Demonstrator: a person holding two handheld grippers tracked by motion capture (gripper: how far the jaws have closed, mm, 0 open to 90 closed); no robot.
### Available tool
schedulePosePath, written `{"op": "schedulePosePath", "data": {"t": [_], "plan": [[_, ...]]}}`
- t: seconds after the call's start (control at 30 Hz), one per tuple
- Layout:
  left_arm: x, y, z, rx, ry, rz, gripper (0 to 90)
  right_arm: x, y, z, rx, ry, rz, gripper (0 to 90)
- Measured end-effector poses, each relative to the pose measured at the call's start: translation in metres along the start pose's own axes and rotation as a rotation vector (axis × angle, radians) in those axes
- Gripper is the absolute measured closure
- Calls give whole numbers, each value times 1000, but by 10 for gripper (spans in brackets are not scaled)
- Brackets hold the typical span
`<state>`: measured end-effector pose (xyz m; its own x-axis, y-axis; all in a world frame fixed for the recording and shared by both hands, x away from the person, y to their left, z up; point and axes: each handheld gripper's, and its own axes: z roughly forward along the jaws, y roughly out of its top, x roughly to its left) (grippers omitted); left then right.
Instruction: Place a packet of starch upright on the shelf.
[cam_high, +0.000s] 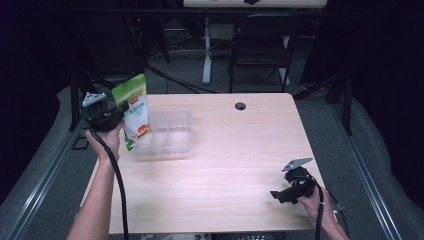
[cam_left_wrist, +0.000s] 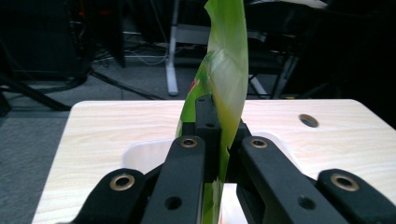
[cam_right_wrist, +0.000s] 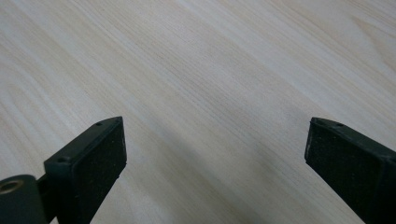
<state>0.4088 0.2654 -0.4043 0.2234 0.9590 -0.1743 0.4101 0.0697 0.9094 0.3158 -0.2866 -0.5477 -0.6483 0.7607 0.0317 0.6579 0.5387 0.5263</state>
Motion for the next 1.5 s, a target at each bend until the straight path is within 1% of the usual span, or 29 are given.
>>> {"op": "schedulePosePath", "data": {"t": [0.03,0.07,0.1,0.13,0.17,0.23,0.27,0.3,0.37,0.4,0.5,0.53,0.6,0.63,0.7,0.73,0.8,0.83,0.9,0.93,0.97,1.03,1.1,1.13,1.23,1.27,1.33,1.37,1.5], "plan": [[1,-1,2,-1,-5,-5,897,0,0,0,1,1,-2,48],[2,-2,5,0,3,-4,898,0,0,0,-7,8,2,48],[2,-3,7,-2,5,-8,897,0,-1,0,-4,4,7,48],[5,-7,12,4,7,-19,897,0,0,0,-4,3,7,48],[5,-7,12,4,7,-19,897,0,0,0,-4,4,7,48],[8,-12,18,8,14,-37,897,0,0,0,-2,6,4,48],[9,-14,21,13,14,-46,897,0,0,0,-3,1,-4,48],[11,-16,24,21,10,-49,897,0,-1,0,-8,9,-1,49],[12,-20,29,35,19,-51,896,0,-1,0,-6,10,-1,49],[15,-25,33,53,25,-56,896,0,-1,0,-2,12,-4,49],[18,-29,37,67,32,-52,896,0,-1,1,-3,13,-2,49],[19,-31,39,79,29,-57,896,1,-1,1,-2,16,2,49],[23,-33,40,77,32,-72,893,1,-1,1,-6,24,-1,49],[23,-32,40,79,34,-65,890,1,0,1,3,23,-7,49],[23,-30,40,113,40,-36,876,1,0,1,8,16,-11,49],[23,-29,40,108,37,-35,857,1,0,1,9,20,-11,49],[24,-27,40,127,37,-21,827,1,0,1,9,18,-10,49],[25,-25,40,142,33,-16,796,1,0,1,9,17,-9,49],[27,-24,41,159,43,-5,711,1,0,2,10,17,-8,49],[29,-24,42,165,38,-3,668,1,0,2,8,18,-5,49],[31,-23,42,173,29,-14,668,1,0,2,8,18,-5,49],[36,-20,43,183,19,-31,597,2,0,3,1,18,-3,49],[39,-18,45,196,10,-39,559,2,0,3,1,20,-4,49],[40,-18,46,198,15,-43,548,2,0,2,7,18,-3,49],[44,-17,49,213,15,-57,500,2,0,2,15,14,-6,49],[46,-18,50,218,13,-68,466,2,-1,3,11,14,-9,49],[49,-21,52,228,14,-79,456,2,-1,2,11,10,-6,49],[50,-21,54,225,7,-91,437,2,-1,1,19,12,-8,48],[51,-18,56,226,12,-89,419,2,-1,2,14,16,-1,49]]}}
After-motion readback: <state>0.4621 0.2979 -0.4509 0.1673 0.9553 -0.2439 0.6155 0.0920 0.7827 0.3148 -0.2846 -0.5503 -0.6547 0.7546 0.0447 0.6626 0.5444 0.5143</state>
